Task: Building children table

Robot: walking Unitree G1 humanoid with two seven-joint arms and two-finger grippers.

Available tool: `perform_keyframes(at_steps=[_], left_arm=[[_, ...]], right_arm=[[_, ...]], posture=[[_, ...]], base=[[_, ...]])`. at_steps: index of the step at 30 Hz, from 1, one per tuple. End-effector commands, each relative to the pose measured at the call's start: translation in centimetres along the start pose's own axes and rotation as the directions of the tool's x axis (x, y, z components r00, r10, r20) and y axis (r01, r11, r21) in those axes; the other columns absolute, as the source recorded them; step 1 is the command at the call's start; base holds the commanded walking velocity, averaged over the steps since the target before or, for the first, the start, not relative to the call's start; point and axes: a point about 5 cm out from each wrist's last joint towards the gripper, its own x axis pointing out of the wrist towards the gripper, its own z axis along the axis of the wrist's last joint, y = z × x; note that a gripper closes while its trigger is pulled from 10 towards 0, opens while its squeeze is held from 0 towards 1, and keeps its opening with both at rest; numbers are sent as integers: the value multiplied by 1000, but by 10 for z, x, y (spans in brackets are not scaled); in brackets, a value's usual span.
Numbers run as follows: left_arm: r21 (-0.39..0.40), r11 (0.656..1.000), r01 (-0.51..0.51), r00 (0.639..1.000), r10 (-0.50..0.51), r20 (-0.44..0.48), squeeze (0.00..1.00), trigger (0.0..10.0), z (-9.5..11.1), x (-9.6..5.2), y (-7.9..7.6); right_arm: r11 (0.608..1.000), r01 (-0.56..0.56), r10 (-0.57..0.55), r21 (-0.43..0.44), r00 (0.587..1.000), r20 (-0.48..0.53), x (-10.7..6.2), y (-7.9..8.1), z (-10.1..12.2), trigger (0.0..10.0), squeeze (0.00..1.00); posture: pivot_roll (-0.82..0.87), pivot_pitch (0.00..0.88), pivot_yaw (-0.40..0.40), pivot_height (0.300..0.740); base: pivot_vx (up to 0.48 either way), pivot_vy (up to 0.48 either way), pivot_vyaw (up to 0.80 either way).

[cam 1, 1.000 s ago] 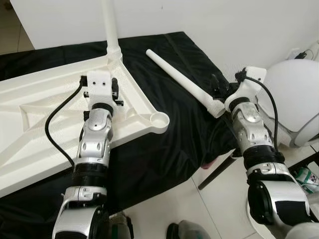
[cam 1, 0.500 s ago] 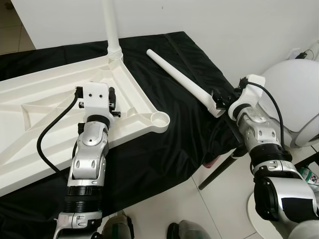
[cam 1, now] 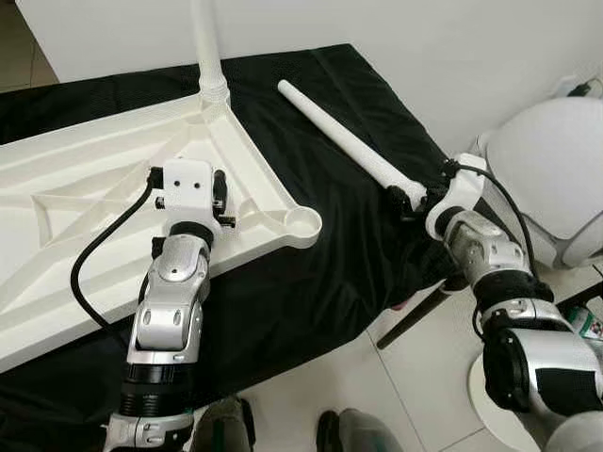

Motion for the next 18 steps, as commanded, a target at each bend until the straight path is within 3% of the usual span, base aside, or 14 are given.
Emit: perform_keyframes(at_steps=[1, 10, 11, 18], left_arm=[[-2, 997, 78, 997, -78, -15, 0, 10000, -1, -3, -4], [-21, 995, 97, 995, -98, -29, 0, 10000, 1, -5, -7], [-27, 993, 115, 993, -116, -34, 0, 10000, 2, -6, -10], [-39, 966, 257, 965, -259, -49, 0, 10000, 3, -10, -32]], right_arm=[[1000, 2, -2, -7, 1000, -4, 0, -4, -1, 10000, 0], [998, -43, 45, -48, 998, 37, 3, 2, 4, 10000, 0], [998, -45, 48, -52, 997, 59, 3, 3, 5, 0, 0], [995, -56, 64, -87, 994, 90, 3, 5, 3, 0, 0]], posture=[[-25, 134, 7, 740], [-16, 135, 9, 740], [-14, 134, 7, 740], [-10, 130, 0, 740]], base=[[0, 0, 0], [0, 0, 0], [0, 0, 0], [0, 0, 0]])
